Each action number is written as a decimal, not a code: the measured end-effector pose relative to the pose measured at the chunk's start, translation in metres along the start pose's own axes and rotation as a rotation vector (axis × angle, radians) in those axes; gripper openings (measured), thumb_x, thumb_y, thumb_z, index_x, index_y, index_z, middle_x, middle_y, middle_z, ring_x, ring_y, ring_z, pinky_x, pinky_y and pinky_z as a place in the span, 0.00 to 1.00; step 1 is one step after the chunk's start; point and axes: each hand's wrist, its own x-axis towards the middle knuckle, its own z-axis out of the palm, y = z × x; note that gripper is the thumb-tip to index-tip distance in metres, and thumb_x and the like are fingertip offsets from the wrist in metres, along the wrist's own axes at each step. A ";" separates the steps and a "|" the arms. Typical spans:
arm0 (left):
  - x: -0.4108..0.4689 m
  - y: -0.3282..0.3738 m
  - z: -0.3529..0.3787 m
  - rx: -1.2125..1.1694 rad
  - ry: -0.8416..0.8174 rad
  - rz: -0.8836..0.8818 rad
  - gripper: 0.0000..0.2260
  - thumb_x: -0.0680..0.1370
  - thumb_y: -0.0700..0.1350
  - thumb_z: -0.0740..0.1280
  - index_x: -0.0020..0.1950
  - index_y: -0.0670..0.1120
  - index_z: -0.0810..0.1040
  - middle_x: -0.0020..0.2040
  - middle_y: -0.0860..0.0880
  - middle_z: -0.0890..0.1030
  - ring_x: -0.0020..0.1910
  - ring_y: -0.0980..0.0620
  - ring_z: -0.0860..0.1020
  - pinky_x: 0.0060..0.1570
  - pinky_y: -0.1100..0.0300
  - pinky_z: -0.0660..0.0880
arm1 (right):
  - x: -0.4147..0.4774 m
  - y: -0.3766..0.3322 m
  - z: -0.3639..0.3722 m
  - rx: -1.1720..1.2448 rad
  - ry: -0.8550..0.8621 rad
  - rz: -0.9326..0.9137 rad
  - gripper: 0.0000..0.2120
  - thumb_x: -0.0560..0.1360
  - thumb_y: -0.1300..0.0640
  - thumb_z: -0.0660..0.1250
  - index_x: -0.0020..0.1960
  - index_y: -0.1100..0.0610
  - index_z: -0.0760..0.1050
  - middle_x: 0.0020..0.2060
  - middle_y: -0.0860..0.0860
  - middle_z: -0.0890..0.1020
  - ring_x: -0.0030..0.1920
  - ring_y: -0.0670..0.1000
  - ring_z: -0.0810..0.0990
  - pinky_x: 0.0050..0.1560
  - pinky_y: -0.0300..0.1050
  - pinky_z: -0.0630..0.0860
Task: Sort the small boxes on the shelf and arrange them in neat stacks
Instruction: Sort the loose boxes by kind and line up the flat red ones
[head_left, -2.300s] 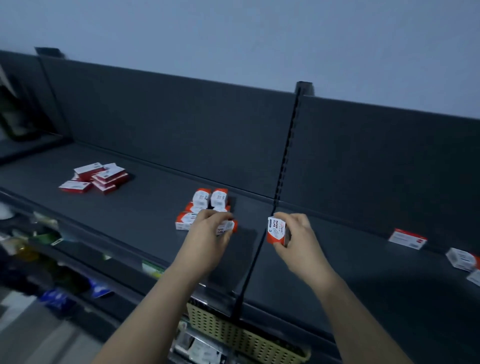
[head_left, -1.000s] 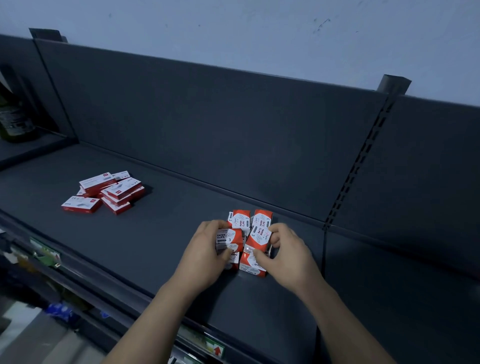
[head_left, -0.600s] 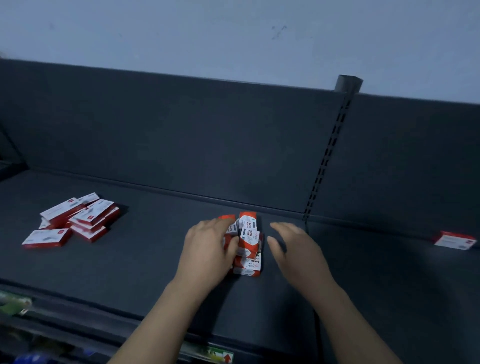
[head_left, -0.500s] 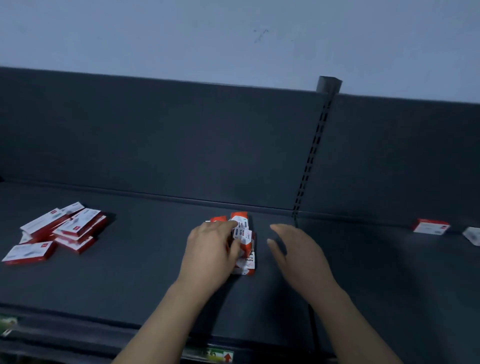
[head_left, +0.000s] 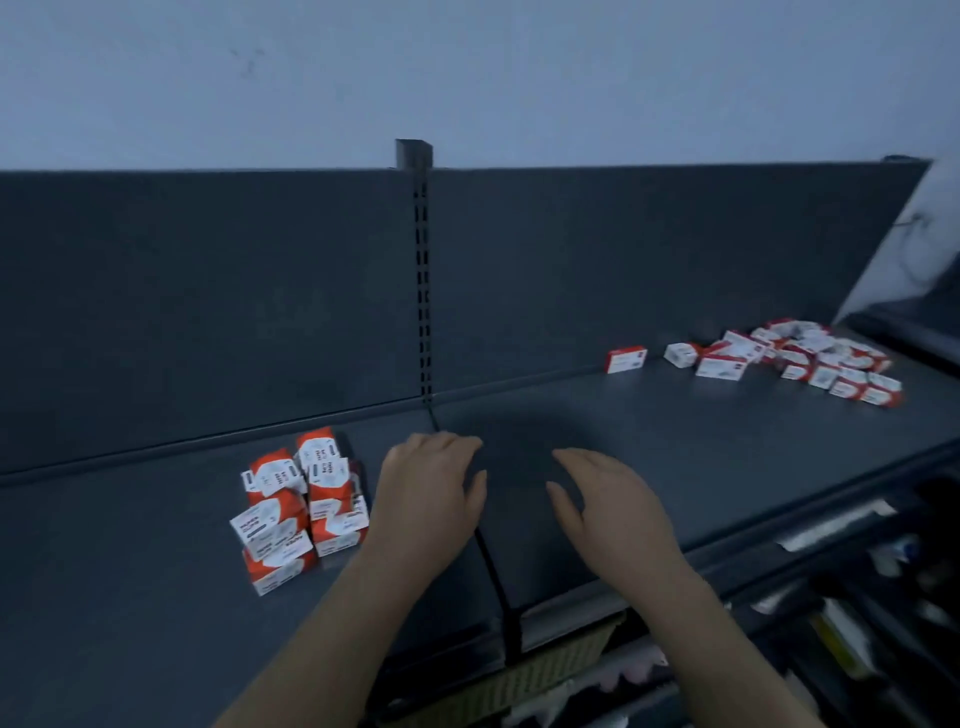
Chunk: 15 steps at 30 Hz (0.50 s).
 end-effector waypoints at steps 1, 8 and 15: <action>0.004 0.009 0.004 -0.017 -0.001 0.021 0.14 0.76 0.48 0.66 0.61 0.48 0.78 0.56 0.49 0.81 0.55 0.45 0.77 0.56 0.53 0.70 | -0.004 0.008 -0.006 -0.012 0.008 0.024 0.17 0.72 0.54 0.64 0.56 0.62 0.79 0.50 0.55 0.84 0.49 0.56 0.82 0.51 0.47 0.78; 0.030 0.071 0.038 -0.080 -0.071 0.153 0.17 0.80 0.51 0.60 0.67 0.49 0.73 0.60 0.52 0.78 0.59 0.49 0.74 0.60 0.56 0.68 | -0.024 0.070 -0.053 -0.100 -0.001 0.190 0.17 0.79 0.51 0.61 0.64 0.57 0.74 0.60 0.51 0.79 0.60 0.52 0.75 0.62 0.44 0.69; 0.065 0.136 0.085 -0.087 -0.092 0.163 0.16 0.77 0.49 0.64 0.63 0.47 0.77 0.53 0.49 0.81 0.52 0.45 0.77 0.53 0.53 0.72 | -0.025 0.149 -0.088 -0.153 -0.056 0.262 0.22 0.80 0.48 0.58 0.72 0.53 0.66 0.68 0.47 0.72 0.68 0.48 0.69 0.67 0.40 0.63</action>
